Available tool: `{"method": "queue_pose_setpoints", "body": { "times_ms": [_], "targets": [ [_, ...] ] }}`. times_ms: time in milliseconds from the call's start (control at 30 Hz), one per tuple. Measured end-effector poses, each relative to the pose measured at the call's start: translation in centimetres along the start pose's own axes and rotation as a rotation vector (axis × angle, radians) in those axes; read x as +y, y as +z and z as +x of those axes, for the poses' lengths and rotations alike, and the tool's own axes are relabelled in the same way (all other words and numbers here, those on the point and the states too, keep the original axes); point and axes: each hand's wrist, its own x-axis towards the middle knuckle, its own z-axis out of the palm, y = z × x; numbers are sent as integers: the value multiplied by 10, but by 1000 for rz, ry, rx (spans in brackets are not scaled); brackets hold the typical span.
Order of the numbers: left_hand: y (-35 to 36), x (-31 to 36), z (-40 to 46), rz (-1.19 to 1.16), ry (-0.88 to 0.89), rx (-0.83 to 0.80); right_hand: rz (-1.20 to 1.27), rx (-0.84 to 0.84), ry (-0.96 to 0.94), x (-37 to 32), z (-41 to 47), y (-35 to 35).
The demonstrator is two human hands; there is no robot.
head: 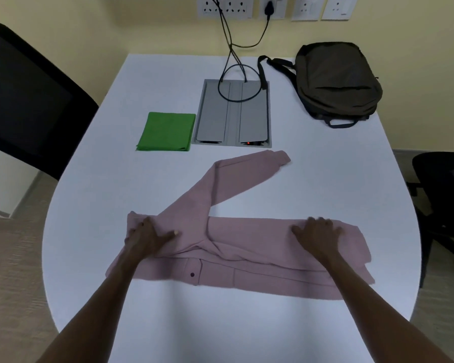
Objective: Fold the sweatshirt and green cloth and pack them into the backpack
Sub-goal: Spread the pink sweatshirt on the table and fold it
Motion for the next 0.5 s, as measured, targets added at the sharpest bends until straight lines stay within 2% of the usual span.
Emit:
{"method": "queue_pose_setpoints", "body": {
  "times_ms": [33,100,233,300,367,433,500],
  "targets": [
    [-10,1,0,-48,-4,13,138,74,-77,-16,3,0],
    [-28,2,4,-170,13,-41,449,47,-183,-57,4,-7],
    [-38,-23,40,-313,-64,-174,773,-309,-277,-146,-5,-31],
    [-24,-57,80,-309,-80,-229,879,-495,-271,-181,-7,-31],
    [-15,-73,101,-307,-46,-270,973,-612,-202,-204,-7,-26],
    [-34,-52,69,-302,-21,-306,1072,-656,-119,-216,-6,-20],
    [-40,-42,58,-366,-24,-324,1241,-612,-48,-221,-8,-19]
  ]
}}
